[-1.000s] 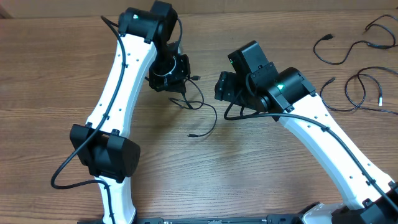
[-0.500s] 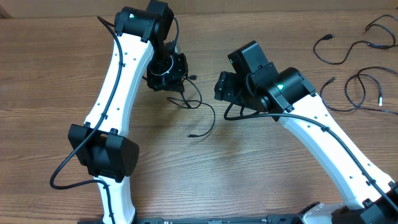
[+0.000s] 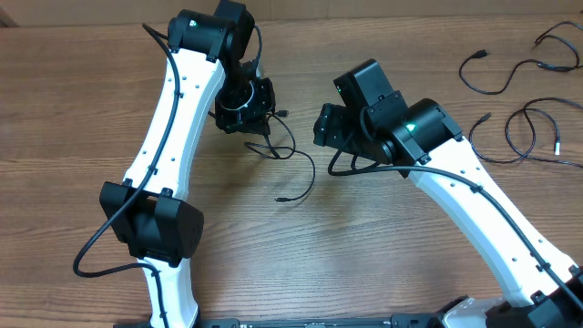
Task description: Untangle cables
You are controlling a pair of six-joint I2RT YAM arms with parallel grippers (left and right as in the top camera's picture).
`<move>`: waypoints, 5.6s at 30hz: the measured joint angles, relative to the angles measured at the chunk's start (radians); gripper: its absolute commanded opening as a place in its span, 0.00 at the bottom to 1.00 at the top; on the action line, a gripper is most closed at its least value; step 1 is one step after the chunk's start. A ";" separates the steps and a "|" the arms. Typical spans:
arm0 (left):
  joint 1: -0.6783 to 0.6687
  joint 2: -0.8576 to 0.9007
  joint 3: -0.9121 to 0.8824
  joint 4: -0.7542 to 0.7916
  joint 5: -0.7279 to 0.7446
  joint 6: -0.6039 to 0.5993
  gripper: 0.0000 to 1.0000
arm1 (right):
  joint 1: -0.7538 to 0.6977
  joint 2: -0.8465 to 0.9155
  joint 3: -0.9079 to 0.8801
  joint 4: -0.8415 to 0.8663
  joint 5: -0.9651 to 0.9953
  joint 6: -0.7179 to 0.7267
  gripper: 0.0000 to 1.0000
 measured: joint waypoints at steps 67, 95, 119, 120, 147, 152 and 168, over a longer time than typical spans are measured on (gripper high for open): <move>0.155 0.000 0.000 -0.015 0.778 0.140 0.04 | 0.000 0.025 0.000 0.078 -0.220 -0.183 0.76; 0.192 0.000 0.000 -0.016 0.700 0.173 0.04 | -0.177 0.217 0.000 -0.078 0.033 -0.079 0.06; 0.191 0.000 0.000 -0.016 0.638 0.173 0.04 | -0.246 -0.080 0.000 -0.121 -0.038 -0.093 0.32; 0.191 0.000 0.000 -0.016 0.633 0.173 0.04 | -0.249 -0.089 0.000 -0.121 -0.045 -0.113 0.40; 0.142 0.000 0.000 0.019 0.443 -0.018 0.04 | -0.174 -0.095 0.000 -0.070 -0.307 -0.262 0.78; 0.143 0.000 0.000 0.037 0.518 -0.116 0.04 | -0.129 -0.095 0.000 -0.034 -0.341 -0.262 0.77; 0.143 0.000 0.000 0.060 0.616 -0.304 0.04 | 0.008 -0.095 0.000 0.148 -0.468 -0.257 0.72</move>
